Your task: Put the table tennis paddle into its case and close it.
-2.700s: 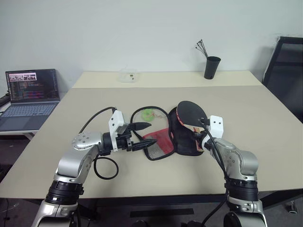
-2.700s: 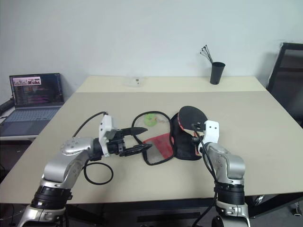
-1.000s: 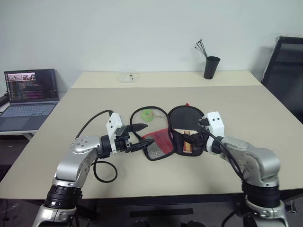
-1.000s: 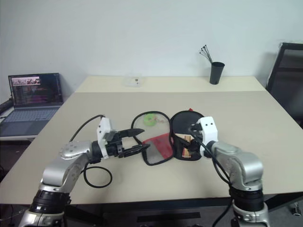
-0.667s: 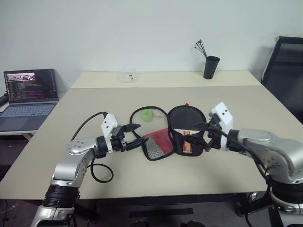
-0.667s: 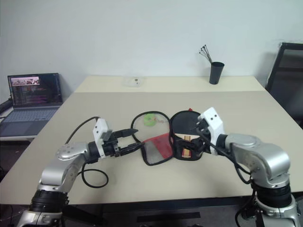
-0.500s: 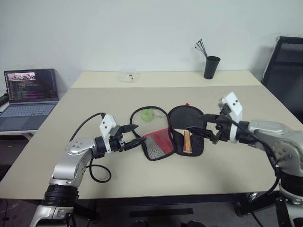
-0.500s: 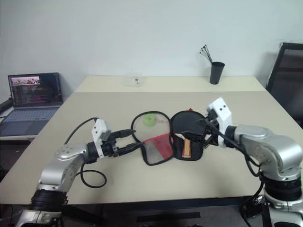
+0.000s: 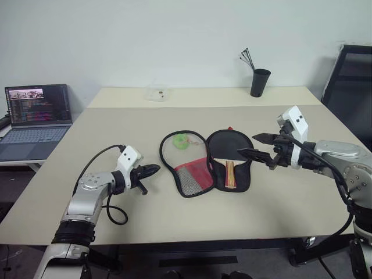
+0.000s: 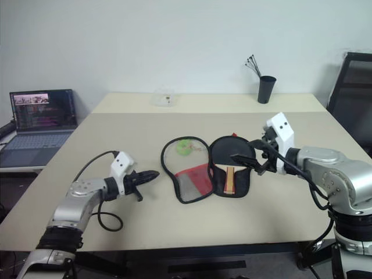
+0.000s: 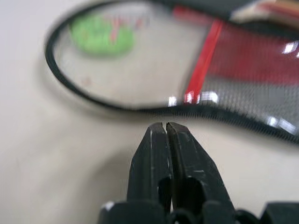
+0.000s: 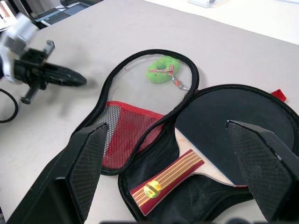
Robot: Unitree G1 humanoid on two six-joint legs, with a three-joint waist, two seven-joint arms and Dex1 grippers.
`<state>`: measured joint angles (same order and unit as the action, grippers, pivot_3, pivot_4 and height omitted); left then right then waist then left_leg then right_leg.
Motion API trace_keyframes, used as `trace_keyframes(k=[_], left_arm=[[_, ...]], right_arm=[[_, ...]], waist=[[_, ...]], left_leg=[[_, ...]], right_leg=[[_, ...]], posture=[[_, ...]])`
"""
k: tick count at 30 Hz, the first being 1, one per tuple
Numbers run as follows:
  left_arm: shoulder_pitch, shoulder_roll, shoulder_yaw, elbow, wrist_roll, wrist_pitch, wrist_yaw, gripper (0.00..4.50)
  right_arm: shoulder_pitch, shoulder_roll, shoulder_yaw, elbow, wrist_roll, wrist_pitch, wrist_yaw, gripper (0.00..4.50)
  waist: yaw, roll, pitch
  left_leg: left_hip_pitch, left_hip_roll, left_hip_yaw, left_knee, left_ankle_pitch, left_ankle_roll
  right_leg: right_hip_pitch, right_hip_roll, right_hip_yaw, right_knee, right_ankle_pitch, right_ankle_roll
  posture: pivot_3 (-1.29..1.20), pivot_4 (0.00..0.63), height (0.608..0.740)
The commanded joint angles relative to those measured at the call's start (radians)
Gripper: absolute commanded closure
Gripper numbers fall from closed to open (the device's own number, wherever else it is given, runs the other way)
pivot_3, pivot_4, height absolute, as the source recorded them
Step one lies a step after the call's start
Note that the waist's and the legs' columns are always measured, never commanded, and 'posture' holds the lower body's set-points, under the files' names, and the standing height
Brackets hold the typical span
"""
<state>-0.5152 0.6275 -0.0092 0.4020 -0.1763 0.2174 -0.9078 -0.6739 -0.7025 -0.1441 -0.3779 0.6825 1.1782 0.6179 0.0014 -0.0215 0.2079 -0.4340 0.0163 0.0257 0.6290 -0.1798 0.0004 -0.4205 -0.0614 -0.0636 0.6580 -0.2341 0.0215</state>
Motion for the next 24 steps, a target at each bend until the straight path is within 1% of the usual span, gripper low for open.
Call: trace_keyframes(k=[1,5,13,15,24], left_arm=[[-0.059,0.001,-0.015,0.062,0.05,-0.047,0.022,4.48],[-0.135,-0.058,-0.042,0.169,0.083,-0.099,0.043,4.48],[-0.233,-0.174,-0.065,0.309,0.105,-0.167,0.041,4.48],[-0.249,-0.189,-0.066,0.332,0.111,-0.186,0.04,4.48],[-0.415,-0.252,-0.05,0.257,0.07,-0.213,0.0,4.48]], right_arm=[[-0.007,-0.017,-0.024,-0.024,0.009,-0.024,-0.001,0.03],[-0.004,-0.015,-0.022,-0.027,0.013,-0.025,-0.007,0.03],[0.005,-0.022,-0.026,-0.036,0.018,-0.019,-0.016,0.03],[0.007,-0.026,-0.029,-0.039,0.019,-0.018,-0.017,0.03],[0.059,-0.102,-0.089,-0.047,0.03,-0.007,-0.002,0.03]], waist=[[0.0,0.0,0.0],[0.003,-0.001,0.0],[0.007,-0.001,0.0],[0.007,-0.001,0.0],[0.01,-0.003,0.001]], left_leg=[[0.0,0.0,0.0,0.0,0.0,0.0],[0.0,0.0,0.0,0.0,0.0,0.0],[0.0,-0.001,0.001,0.001,0.0,0.0],[0.0,-0.001,0.001,0.001,0.0,0.0],[-0.001,-0.002,0.001,0.001,0.0,0.0]], right_leg=[[0.0,0.0,0.0,0.0,0.0,0.0],[0.0,0.0,0.0,0.0,0.0,0.0],[0.0,-0.001,-0.001,0.001,0.0,0.0],[0.001,-0.001,-0.001,0.001,0.0,0.0],[0.001,-0.001,-0.001,0.0,0.0,0.0]], posture=[[0.0,0.15,0.74],[0.0,0.15,0.74],[0.0,0.15,0.74],[0.0,0.15,0.74],[0.0,0.15,0.74]])
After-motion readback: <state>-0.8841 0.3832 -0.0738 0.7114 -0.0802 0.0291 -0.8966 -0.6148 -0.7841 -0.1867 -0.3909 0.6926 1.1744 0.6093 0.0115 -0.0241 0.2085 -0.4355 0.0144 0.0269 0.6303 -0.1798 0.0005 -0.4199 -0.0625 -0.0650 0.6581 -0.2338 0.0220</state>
